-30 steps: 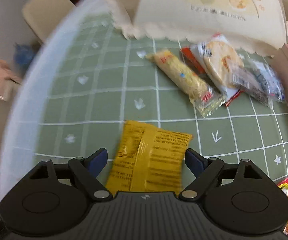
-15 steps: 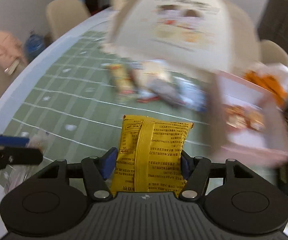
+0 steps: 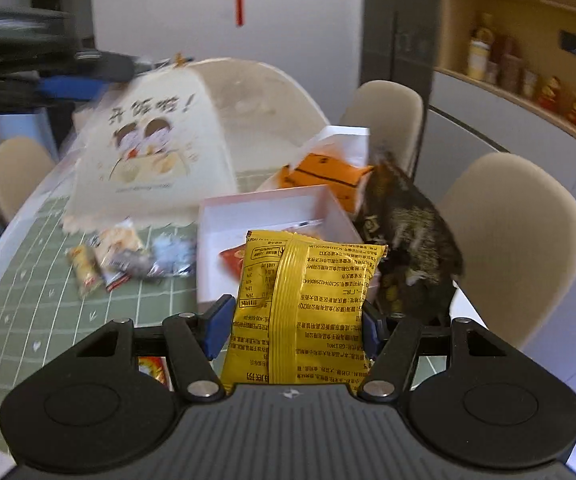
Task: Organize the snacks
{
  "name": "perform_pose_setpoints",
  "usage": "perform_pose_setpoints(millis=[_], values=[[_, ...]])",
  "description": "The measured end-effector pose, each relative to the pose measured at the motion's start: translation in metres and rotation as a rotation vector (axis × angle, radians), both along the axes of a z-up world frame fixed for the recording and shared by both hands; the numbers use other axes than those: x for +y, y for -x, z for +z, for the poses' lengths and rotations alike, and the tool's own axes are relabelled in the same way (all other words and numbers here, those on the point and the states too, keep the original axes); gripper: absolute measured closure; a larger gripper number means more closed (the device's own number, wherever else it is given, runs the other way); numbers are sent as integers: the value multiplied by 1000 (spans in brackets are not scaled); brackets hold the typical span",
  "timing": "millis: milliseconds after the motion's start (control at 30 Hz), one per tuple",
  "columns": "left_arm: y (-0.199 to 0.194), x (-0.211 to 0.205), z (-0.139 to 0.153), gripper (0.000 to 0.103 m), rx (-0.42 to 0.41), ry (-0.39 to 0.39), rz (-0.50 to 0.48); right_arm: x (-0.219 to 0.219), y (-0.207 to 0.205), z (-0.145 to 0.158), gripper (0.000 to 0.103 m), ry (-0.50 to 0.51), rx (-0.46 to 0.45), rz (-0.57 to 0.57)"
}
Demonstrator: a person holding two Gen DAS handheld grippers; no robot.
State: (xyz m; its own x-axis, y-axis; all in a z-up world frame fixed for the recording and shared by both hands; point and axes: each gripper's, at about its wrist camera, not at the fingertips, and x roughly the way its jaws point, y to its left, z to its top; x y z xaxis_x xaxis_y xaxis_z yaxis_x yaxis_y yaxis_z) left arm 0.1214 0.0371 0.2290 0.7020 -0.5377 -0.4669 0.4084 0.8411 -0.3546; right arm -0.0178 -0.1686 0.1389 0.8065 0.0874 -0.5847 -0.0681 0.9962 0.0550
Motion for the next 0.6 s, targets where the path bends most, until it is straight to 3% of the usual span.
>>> perform_pose_setpoints(millis=[67, 167, 267, 333, 500, 600], values=[[-36, -18, -26, 60, 63, 5, 25, -8, 1, -3, 40, -22, -2, -11], [-73, -34, -70, 59, 124, -47, 49, -13, 2, -8, 40, -36, 4, -15], [-93, -52, -122, 59, 206, -121, 56, -12, 3, -16, 40, -7, 25, -13], [-95, -52, -142, 59, 240, -120, 64, -14, -1, -21, 40, 30, 38, -8], [-70, -5, -133, 59, 226, 44, 157, -19, -32, -11, 40, 18, 12, 17], [-44, 26, -125, 59, 232, 64, 249, -11, -84, 0, 40, -27, -6, 76]])
